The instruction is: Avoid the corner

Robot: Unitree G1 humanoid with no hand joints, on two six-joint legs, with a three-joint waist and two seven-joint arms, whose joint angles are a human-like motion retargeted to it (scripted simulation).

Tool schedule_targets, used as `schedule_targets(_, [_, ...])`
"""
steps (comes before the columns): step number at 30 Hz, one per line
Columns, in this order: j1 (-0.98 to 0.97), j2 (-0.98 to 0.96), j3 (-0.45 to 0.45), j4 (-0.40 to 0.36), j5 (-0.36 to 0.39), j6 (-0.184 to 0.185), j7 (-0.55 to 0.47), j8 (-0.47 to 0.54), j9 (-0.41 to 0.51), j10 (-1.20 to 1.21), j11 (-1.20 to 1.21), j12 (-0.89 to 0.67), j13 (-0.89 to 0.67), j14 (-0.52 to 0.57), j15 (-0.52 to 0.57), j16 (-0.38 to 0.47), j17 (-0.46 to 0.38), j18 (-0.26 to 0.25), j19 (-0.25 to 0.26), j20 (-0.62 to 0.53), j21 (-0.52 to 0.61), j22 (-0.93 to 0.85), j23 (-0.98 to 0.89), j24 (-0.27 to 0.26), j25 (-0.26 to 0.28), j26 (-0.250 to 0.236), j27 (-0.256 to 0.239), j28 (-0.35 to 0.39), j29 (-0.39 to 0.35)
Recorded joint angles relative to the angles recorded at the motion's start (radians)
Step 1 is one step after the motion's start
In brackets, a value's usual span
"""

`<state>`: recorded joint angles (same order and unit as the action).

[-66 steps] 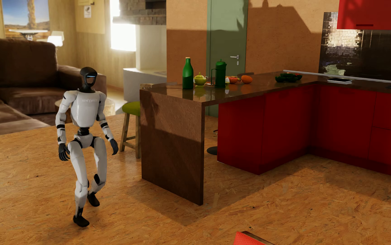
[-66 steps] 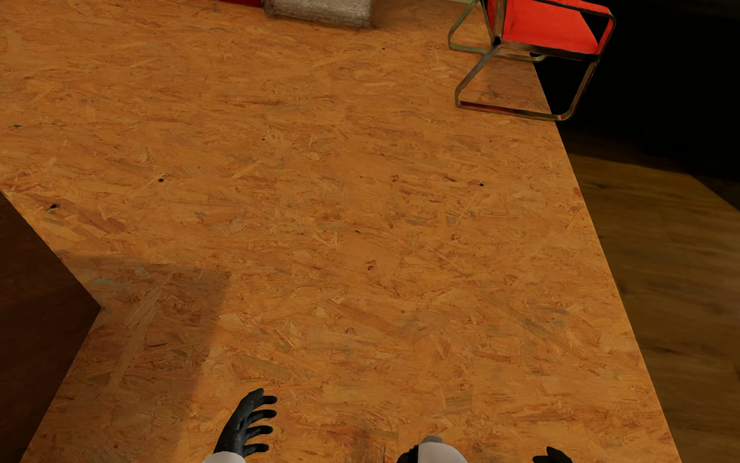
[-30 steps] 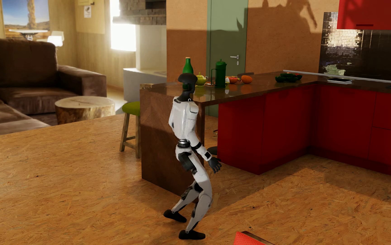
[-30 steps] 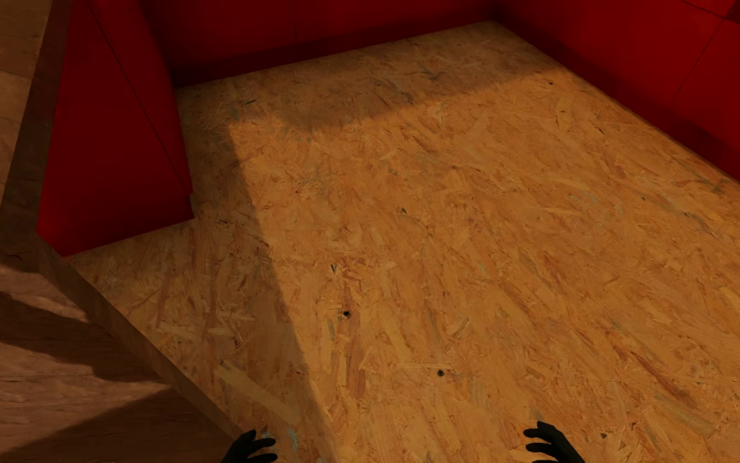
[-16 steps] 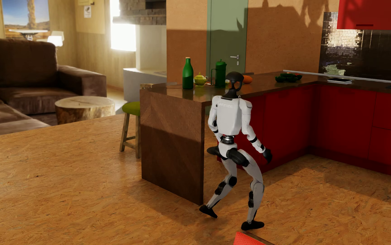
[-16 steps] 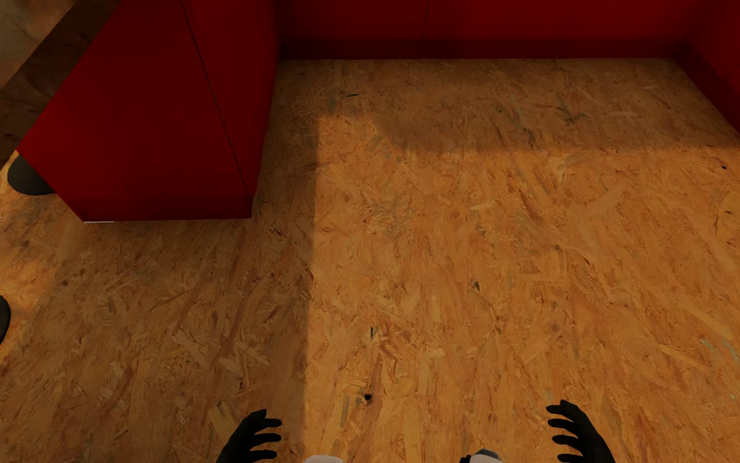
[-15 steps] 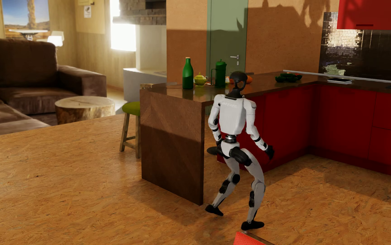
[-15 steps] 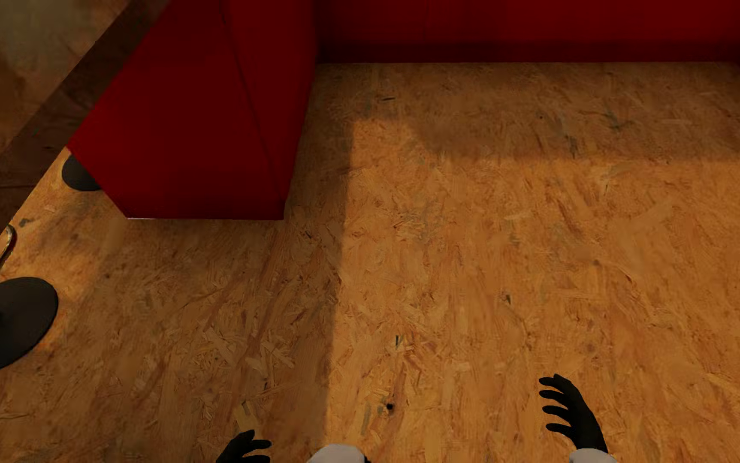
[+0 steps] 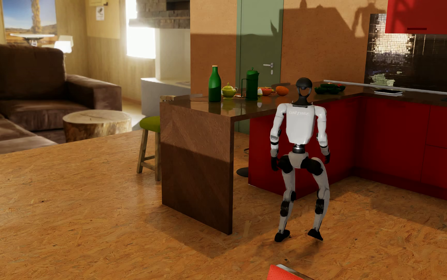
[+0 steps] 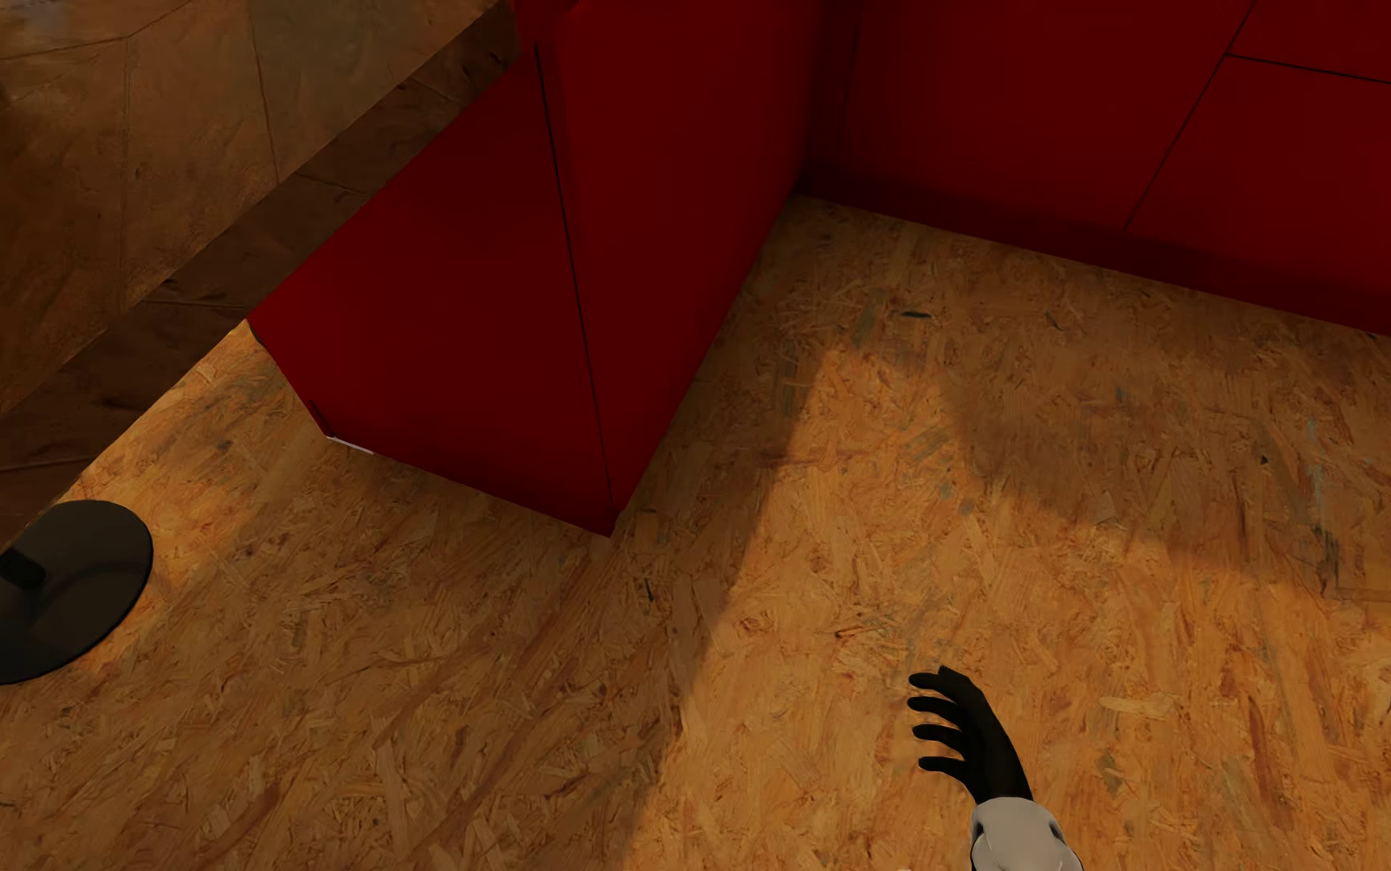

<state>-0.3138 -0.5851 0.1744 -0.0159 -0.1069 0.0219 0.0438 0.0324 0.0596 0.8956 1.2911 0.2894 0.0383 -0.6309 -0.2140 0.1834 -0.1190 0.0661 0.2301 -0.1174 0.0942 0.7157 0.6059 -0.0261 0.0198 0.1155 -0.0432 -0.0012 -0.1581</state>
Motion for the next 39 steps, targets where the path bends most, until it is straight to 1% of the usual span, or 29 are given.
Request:
schedule_targets(1, [0.04,-0.079,-0.027,-0.022,0.007,-0.03,-0.021,0.005,0.01,0.007,-0.097,-0.011,0.068,-0.005,-0.065,-0.006,-0.023,-0.001,0.013,0.011,-0.016,-0.044,-0.031,0.014,-0.016,0.036,-0.031,0.054,0.005])
schedule_targets(2, [0.035,-0.13,-0.041,-0.041,0.018,-0.062,-0.03,-0.008,0.023,0.107,-0.247,-0.047,0.12,0.038,-0.084,-0.018,-0.062,0.012,0.025,0.024,-0.026,-0.083,-0.034,0.014,-0.038,0.072,-0.059,0.103,0.016])
schedule_targets(3, [-0.022,-0.134,-0.039,-0.049,0.031,-0.083,-0.028,-0.021,0.026,0.293,-0.389,-0.065,0.137,0.153,0.009,-0.048,-0.105,0.024,0.02,0.039,-0.056,-0.142,0.048,0.01,-0.06,0.102,-0.107,0.136,0.028])
schedule_targets(4, [-0.114,-0.112,-0.013,-0.037,0.059,-0.062,-0.029,-0.013,0.023,0.452,-0.354,-0.073,0.107,0.366,-0.032,-0.045,-0.134,0.039,-0.109,0.031,-0.106,-0.121,0.083,0.017,-0.07,0.107,-0.105,0.126,0.027])
schedule_targets(5, [-0.207,-0.066,-0.009,-0.028,0.084,-0.028,-0.045,-0.019,0.025,0.504,-0.376,-0.047,0.054,0.425,-0.082,-0.033,-0.137,-0.01,-0.231,0.062,-0.119,-0.114,0.07,0.037,-0.071,0.1,-0.074,0.084,0.013])
schedule_targets(6, [-0.286,-0.022,0.008,-0.013,0.098,0.011,-0.08,-0.026,0.032,0.429,-0.421,-0.003,0.007,0.28,-0.088,-0.035,-0.114,-0.055,-0.18,0.098,-0.11,-0.103,-0.003,0.076,-0.064,0.076,-0.021,0.032,-0.001])
schedule_targets(7, [-0.32,0.016,0.015,0.018,0.102,0.039,-0.11,-0.02,0.038,0.258,-0.451,0.018,-0.029,0.17,-0.097,-0.034,-0.088,-0.053,-0.14,0.118,-0.074,-0.096,-0.004,0.134,-0.061,0.057,-0.008,-0.018,0.003])
schedule_targets(8, [-0.302,0.042,0.006,0.066,0.12,0.062,-0.131,-0.001,0.038,0.049,-0.457,0.013,-0.046,0.219,-0.101,-0.035,-0.055,-0.054,-0.16,0.096,-0.027,-0.067,0.03,0.193,-0.064,0.04,-0.012,-0.06,0.018])
schedule_targets(9, [-0.248,0.046,-0.028,0.066,0.104,0.045,-0.102,0.013,0.06,-0.016,-0.413,-0.04,-0.037,0.282,-0.106,-0.011,-0.019,-0.108,-0.205,0.053,-0.007,-0.026,0.035,0.23,-0.069,0.027,-0.007,-0.103,0.048])
schedule_targets(10, [-0.225,0.05,-0.076,0.054,0.095,0.023,-0.089,0.01,0.071,-0.022,-0.41,-0.083,0.0,0.265,-0.125,0.004,-0.021,-0.102,-0.246,0.057,-0.009,-0.072,0.031,0.234,-0.076,0.012,-0.011,-0.127,0.092])
schedule_targets(11, [-0.198,0.059,-0.121,0.046,0.088,-0.004,-0.073,0.001,0.078,-0.03,-0.415,-0.122,0.041,0.25,-0.149,-0.001,-0.038,-0.098,-0.282,0.053,-0.025,-0.095,0.032,0.214,-0.083,-0.02,-0.01,-0.122,0.139])
schedule_targets(12, [-0.183,0.073,-0.152,0.041,0.085,-0.026,-0.067,0.002,0.075,-0.032,-0.423,-0.165,0.087,0.244,-0.174,-0.023,-0.065,-0.095,-0.301,0.044,-0.048,-0.097,0.034,0.173,-0.091,-0.066,-0.004,-0.097,0.181])
schedule_targets(13, [-0.173,0.097,-0.164,0.041,0.083,-0.05,-0.062,0.009,0.074,-0.029,-0.447,-0.187,0.111,0.265,-0.173,-0.031,-0.084,-0.095,-0.265,0.04,-0.057,-0.105,0.038,0.118,-0.092,-0.122,0.017,-0.071,0.206])
schedule_targets(14, [-0.174,0.132,-0.165,0.043,0.08,-0.06,-0.062,0.009,0.072,-0.015,-0.497,-0.195,0.13,0.304,-0.157,-0.044,-0.102,-0.062,-0.174,0.04,-0.081,-0.116,0.023,0.059,-0.085,-0.173,0.044,-0.048,0.214])
schedule_targets(15, [-0.181,0.156,-0.157,0.051,0.082,-0.058,-0.055,-0.002,0.057,-0.02,-0.536,-0.189,0.153,0.329,-0.15,-0.033,-0.102,0.039,-0.133,0.034,-0.103,-0.118,0.007,0.007,-0.071,-0.207,0.059,-0.038,0.202])
schedule_targets(16, [-0.157,0.16,-0.145,0.06,0.093,-0.051,-0.06,-0.007,0.046,-0.073,-0.521,-0.165,0.141,0.297,-0.128,-0.03,-0.067,0.122,-0.158,0.055,-0.087,-0.111,0.0,-0.016,-0.055,-0.214,0.08,-0.037,0.173])
schedule_targets(17, [-0.13,0.149,-0.135,0.068,0.1,-0.044,-0.075,-0.012,0.03,-0.124,-0.487,-0.147,0.108,0.273,-0.116,-0.015,-0.034,0.021,-0.204,0.054,-0.056,-0.094,-0.01,-0.02,-0.038,-0.196,0.106,-0.039,0.142])
schedule_targets(18, [-0.115,0.143,-0.117,0.06,0.085,-0.046,-0.079,-0.014,0.014,-0.155,-0.466,-0.149,0.084,0.287,-0.131,-0.011,-0.042,-0.12,-0.234,0.049,-0.015,-0.079,-0.025,-0.016,-0.023,-0.154,0.122,-0.039,0.116])
schedule_targets(19, [-0.114,0.172,-0.109,0.049,0.078,-0.035,-0.08,-0.004,-0.001,-0.151,-0.504,-0.122,0.069,0.282,-0.165,-0.039,-0.056,-0.115,-0.221,0.05,-0.031,-0.098,-0.013,-0.017,-0.012,-0.106,0.109,-0.027,0.103])
schedule_targets(20, [-0.107,0.186,-0.099,0.037,0.064,-0.036,-0.071,0.008,-0.013,-0.16,-0.525,-0.104,0.07,0.284,-0.186,-0.042,-0.055,-0.111,-0.178,0.038,-0.058,-0.086,-0.003,-0.016,-0.004,-0.07,0.094,-0.016,0.096])
schedule_targets(22, [-0.086,0.208,-0.083,0.04,0.068,-0.015,-0.07,0.009,-0.008,-0.187,-0.556,-0.099,0.088,0.298,-0.169,-0.037,-0.067,-0.111,-0.187,0.058,-0.051,-0.078,-0.01,0.004,0.012,-0.026,0.093,-0.004,0.099])
schedule_targets(25, [-0.062,0.223,-0.109,0.045,0.072,0.003,-0.059,0.02,0.001,-0.233,-0.596,-0.11,0.099,0.328,-0.136,-0.026,-0.062,-0.111,-0.186,0.067,-0.069,-0.071,-0.001,0.012,0.025,-0.025,0.107,0.003,0.125])
schedule_targets(27, [-0.063,0.224,-0.096,0.045,0.072,0.008,-0.064,0.014,-0.017,-0.24,-0.602,-0.118,0.128,0.335,-0.131,-0.049,-0.08,-0.113,-0.188,0.067,-0.073,-0.067,0.021,0.01,0.005,-0.044,0.079,-0.004,0.157])
schedule_targets(29, [-0.065,0.222,-0.095,0.048,0.075,0.001,-0.069,0.009,-0.029,-0.235,-0.593,-0.089,0.103,0.334,-0.136,-0.042,-0.074,-0.118,-0.194,0.084,-0.056,-0.076,-0.014,0.014,-0.033,-0.045,0.076,-0.026,0.19])
schedule_targets(30, [-0.067,0.224,-0.088,0.049,0.075,0.005,-0.071,0.005,-0.04,-0.231,-0.595,-0.075,0.094,0.332,-0.136,-0.048,-0.089,-0.118,-0.193,0.069,-0.074,-0.071,0.0,0.019,-0.048,-0.037,0.051,-0.031,0.207])
schedule_targets(32, [-0.066,0.228,-0.075,0.047,0.072,0.0,-0.075,0.0,-0.041,-0.222,-0.586,-0.08,0.102,0.329,-0.142,-0.054,-0.076,-0.118,-0.193,0.061,-0.055,-0.08,-0.019,0.022,-0.057,0.003,0.034,-0.048,0.216])
schedule_targets(34, [-0.064,0.227,-0.084,0.051,0.075,-0.005,-0.066,0.007,-0.042,-0.233,-0.599,-0.076,0.1,0.336,-0.131,-0.026,-0.055,-0.117,-0.191,0.066,-0.051,-0.058,-0.013,0.014,-0.037,0.02,0.057,-0.06,0.216])
schedule_targets(36, [-0.066,0.228,-0.094,0.057,0.081,-0.012,-0.067,0.007,-0.023,-0.229,-0.603,-0.095,0.095,0.34,-0.122,-0.03,-0.047,-0.118,-0.192,0.065,-0.038,-0.071,-0.012,0.014,-0.013,0.022,0.076,-0.04,0.208])
schedule_targets(39, [-0.063,0.223,-0.102,0.056,0.08,-0.033,-0.062,0.012,-0.018,-0.245,-0.607,-0.113,0.118,0.353,-0.114,-0.029,-0.079,-0.118,-0.193,0.071,-0.069,-0.049,0.015,0.01,-0.022,-0.018,0.082,-0.016,0.216])
